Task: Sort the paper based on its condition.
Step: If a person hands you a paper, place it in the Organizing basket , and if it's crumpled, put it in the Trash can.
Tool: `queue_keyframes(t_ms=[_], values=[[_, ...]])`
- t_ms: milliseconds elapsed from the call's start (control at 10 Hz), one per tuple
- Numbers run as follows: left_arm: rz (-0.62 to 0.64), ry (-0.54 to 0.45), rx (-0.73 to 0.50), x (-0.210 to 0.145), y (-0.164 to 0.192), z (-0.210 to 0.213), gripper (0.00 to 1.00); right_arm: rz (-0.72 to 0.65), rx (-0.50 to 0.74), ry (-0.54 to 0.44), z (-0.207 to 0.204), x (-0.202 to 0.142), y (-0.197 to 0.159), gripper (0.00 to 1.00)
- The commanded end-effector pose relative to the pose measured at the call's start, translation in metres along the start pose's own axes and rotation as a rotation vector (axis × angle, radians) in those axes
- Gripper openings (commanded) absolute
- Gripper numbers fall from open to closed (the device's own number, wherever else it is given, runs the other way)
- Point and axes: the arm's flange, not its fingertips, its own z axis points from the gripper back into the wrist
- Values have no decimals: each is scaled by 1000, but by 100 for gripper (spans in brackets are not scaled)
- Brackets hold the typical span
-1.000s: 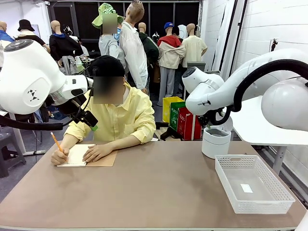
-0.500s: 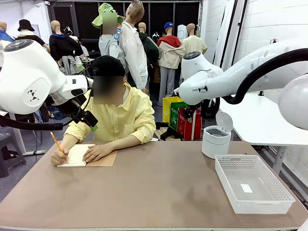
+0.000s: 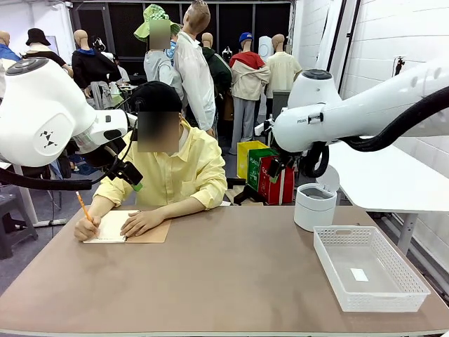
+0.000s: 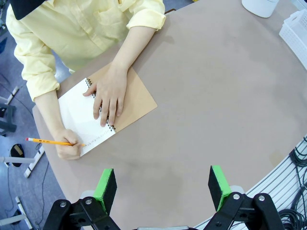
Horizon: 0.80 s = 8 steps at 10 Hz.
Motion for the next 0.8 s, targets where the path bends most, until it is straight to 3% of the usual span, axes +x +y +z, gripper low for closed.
queue_keyframes(t_ms=[0, 100, 500, 700], values=[[-8, -11, 2, 0, 2, -1, 100, 121, 75, -77, -11, -9, -18, 100], [-8, -11, 2, 0, 2, -1, 100, 0, 0, 0, 0, 0, 0, 100], [-8, -11, 2, 0, 2, -1, 100, 26, 22, -22, -2, -2, -3, 100], [-8, -11, 2, 0, 2, -1, 100, -46, 51, -72, 21, -14, 17, 100]])
